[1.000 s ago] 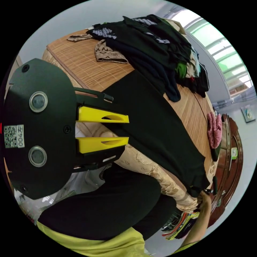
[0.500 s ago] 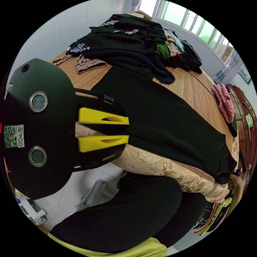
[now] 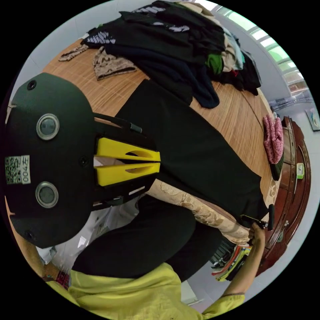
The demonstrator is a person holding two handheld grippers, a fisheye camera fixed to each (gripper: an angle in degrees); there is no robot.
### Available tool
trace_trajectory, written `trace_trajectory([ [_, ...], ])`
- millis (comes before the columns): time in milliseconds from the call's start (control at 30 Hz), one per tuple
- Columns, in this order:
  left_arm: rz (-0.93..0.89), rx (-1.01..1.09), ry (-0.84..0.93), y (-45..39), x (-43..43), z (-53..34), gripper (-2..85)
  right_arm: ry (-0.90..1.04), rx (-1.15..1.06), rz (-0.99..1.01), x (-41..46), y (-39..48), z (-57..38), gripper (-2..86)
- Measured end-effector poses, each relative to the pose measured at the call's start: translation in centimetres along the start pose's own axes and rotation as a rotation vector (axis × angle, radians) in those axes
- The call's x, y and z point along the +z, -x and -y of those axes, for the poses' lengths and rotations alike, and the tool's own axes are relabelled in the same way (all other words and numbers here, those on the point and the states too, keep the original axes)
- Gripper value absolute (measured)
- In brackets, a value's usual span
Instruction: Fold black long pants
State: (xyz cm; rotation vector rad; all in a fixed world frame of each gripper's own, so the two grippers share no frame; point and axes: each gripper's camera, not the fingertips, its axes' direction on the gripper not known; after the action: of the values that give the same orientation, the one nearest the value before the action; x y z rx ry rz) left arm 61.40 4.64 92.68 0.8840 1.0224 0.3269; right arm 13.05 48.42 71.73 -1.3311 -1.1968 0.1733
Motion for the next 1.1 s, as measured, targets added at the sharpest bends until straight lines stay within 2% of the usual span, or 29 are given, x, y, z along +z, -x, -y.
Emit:
trace_trajectory([
  [233, 0.022, 0.042, 0.1, 0.9, 4.4, 1.4, 2.5, 0.012, -0.008, -0.032, 0.0, 0.7, 0.5, 1.9],
  [367, 0.01, 0.031, 0.083, 2.4, 3.9, 1.8, 3.8, 0.02, -0.013, -0.036, 0.1, 0.9, 0.7, 1.9],
  [500, 0.06, -0.121, 0.021, 7.5, 2.1, 2.4, 1.4, 0.026, -0.022, -0.031, 0.3, 1.0, 0.9, 1.7],
  [800, 0.158, -0.398, 0.06, 19.4, 4.0, 8.0, 0.3, 0.032, -0.018, -0.025, 1.0, 1.6, 1.3, 1.3],
  [1100, -0.01, -0.326, 0.343, 24.5, 8.9, 14.3, 0.1, 0.059, -0.029, -0.062, 2.3, 3.1, 1.7, 1.1],
])
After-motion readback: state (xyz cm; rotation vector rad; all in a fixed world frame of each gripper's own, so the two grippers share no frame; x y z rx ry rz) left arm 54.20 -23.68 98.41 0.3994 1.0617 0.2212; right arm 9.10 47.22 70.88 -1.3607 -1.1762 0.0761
